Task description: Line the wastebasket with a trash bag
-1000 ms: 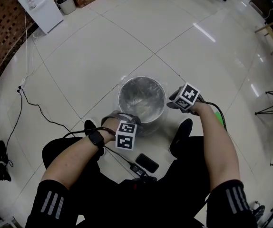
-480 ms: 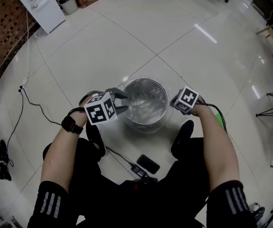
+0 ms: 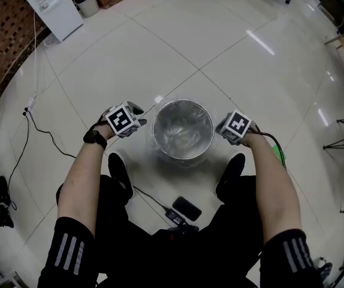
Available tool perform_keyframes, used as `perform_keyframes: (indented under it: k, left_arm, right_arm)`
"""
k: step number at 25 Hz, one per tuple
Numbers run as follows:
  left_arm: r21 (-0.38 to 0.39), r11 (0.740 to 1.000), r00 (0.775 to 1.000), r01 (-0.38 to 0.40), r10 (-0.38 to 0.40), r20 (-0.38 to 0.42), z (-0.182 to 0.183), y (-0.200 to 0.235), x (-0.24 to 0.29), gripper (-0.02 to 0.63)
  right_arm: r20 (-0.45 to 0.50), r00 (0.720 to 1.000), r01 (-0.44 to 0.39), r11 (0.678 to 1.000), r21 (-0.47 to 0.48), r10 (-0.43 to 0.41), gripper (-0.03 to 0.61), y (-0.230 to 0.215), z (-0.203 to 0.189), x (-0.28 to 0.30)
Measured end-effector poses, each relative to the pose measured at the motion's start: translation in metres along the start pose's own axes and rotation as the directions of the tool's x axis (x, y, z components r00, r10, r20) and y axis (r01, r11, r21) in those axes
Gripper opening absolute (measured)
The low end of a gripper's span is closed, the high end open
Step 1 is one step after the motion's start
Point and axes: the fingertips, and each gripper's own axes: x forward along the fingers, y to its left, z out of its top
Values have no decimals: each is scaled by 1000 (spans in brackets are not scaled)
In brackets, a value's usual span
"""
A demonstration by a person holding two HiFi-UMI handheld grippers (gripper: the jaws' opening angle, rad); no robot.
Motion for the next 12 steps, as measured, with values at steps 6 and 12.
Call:
perform_keyframes:
  k: [6, 12]
  left_arm:
    - [47, 994, 995, 101, -101, -16, 5, -16, 26, 112]
    - [94, 993, 995, 64, -56, -87, -8, -11, 47, -6]
  right_arm:
    - [31, 1000, -3, 1000, -31, 4, 8, -6, 9, 3]
    - [-8, 1000, -12, 1000, 2, 12, 8, -11, -2, 19]
